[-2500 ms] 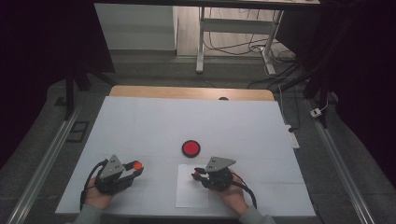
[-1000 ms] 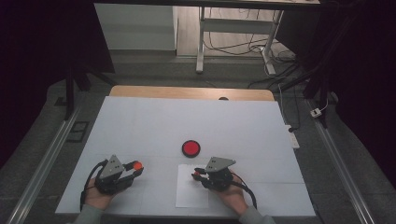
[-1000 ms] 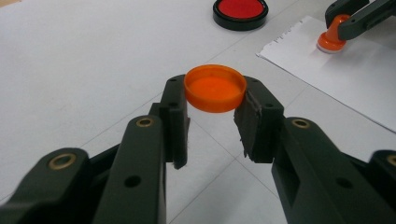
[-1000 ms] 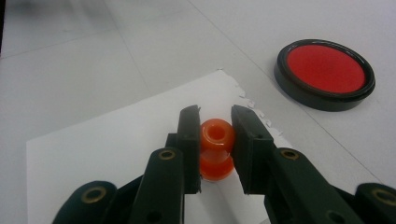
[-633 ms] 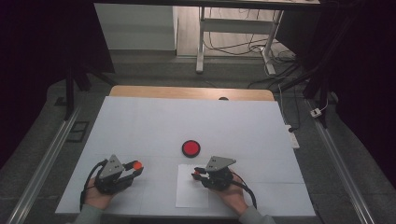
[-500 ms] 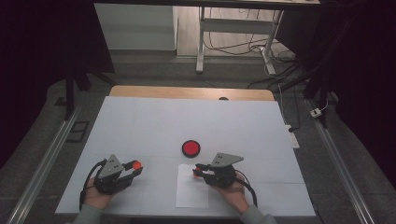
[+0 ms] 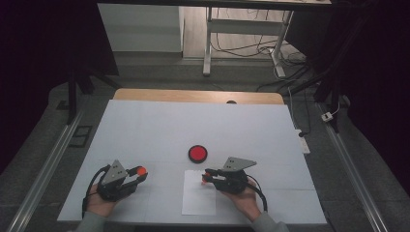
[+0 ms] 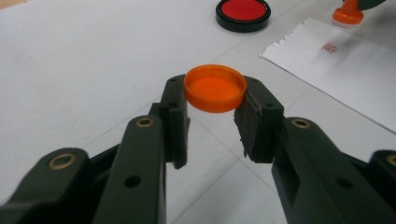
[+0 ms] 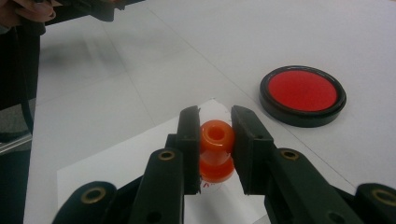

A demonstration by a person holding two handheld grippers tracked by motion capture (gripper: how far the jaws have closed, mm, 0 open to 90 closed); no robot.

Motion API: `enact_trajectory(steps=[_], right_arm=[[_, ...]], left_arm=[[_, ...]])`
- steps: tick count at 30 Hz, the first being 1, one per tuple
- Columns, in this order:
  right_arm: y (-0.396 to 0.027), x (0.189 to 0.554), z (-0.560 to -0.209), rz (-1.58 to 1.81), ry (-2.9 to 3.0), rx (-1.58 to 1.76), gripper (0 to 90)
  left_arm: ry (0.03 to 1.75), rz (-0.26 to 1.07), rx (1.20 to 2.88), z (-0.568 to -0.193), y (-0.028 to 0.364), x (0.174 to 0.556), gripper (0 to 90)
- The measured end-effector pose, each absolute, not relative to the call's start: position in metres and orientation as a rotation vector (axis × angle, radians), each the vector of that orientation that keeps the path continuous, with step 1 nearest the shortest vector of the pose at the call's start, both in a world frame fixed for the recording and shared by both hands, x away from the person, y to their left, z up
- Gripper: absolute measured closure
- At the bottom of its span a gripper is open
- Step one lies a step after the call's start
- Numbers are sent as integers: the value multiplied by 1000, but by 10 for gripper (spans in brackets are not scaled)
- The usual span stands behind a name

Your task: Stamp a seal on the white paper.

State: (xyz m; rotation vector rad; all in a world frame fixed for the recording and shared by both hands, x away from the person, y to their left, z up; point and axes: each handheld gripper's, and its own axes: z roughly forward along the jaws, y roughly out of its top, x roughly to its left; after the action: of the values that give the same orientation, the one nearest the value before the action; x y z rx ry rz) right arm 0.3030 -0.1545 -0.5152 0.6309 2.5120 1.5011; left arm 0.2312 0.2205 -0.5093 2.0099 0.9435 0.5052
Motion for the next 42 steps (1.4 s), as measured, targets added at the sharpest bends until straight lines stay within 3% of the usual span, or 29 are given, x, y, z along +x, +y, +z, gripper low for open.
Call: enact_trajectory(steps=[42], right_arm=[[-197,303,-478,1600,2297,729,733]], left_arm=[[928,499,2021,-510,216,234,653]])
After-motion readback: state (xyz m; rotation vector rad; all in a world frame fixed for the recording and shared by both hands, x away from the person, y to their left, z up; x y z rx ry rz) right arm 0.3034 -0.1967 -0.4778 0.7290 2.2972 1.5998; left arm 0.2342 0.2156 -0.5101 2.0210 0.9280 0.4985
